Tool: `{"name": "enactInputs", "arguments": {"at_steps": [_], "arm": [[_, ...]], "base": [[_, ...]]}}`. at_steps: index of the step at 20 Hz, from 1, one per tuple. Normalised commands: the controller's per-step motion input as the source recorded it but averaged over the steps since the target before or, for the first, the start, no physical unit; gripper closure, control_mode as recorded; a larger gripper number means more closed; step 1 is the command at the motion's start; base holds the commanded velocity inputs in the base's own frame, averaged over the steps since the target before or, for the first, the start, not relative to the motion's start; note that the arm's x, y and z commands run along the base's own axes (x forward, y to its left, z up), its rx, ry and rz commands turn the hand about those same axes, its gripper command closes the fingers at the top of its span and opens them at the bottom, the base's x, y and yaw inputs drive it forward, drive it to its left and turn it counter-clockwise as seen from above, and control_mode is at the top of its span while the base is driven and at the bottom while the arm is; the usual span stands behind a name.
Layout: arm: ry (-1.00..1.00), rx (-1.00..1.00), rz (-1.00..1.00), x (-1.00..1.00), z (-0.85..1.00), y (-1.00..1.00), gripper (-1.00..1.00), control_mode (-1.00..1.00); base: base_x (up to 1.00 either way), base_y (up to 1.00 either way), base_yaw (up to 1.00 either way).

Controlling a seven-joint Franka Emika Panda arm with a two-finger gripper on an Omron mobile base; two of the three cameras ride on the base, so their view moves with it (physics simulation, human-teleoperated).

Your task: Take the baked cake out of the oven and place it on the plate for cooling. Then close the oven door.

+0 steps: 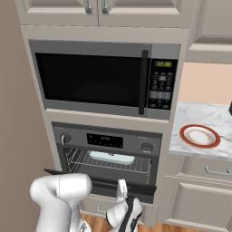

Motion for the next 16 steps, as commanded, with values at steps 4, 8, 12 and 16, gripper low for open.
{"name": "enactInputs", "arguments": {"at_steps": [4, 8, 12, 16], "arm": [[0.00, 0.00, 0.00, 0.00, 0.00, 0.00, -1.00, -1.00], [0.00, 0.00, 0.00, 0.00, 0.00, 0.00, -1.00, -1.00], [0.18, -0.10, 0.00, 0.00, 0.00, 0.00, -1.00, -1.00], [0.29, -0.10, -0.02, 0.00, 0.08, 0.00, -1.00, -1.00]], "base": [[0.00, 0.00, 0.00], [0.00, 0.00, 0.00], [0.00, 0.00, 0.00], [0.00, 0.00, 0.00]]}}
